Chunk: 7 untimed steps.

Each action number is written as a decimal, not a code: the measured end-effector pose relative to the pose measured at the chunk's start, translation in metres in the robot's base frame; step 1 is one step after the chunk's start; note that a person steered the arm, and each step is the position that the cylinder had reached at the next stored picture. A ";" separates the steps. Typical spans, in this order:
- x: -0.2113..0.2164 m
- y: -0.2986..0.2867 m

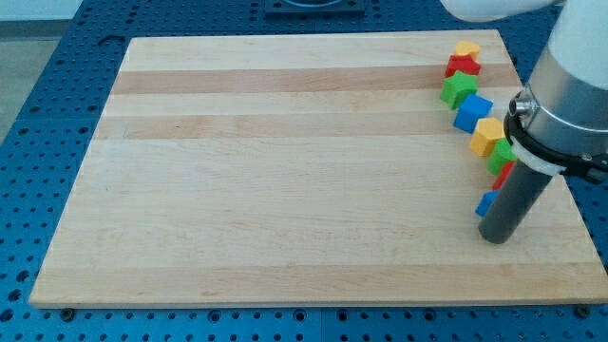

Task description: Move the green circle slightly left

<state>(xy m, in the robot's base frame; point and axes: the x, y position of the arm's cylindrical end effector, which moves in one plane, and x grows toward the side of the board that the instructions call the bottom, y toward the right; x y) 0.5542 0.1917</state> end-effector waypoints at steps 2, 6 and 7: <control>0.064 -0.015; -0.089 0.115; -0.100 0.083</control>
<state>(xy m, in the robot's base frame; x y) 0.4538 0.2745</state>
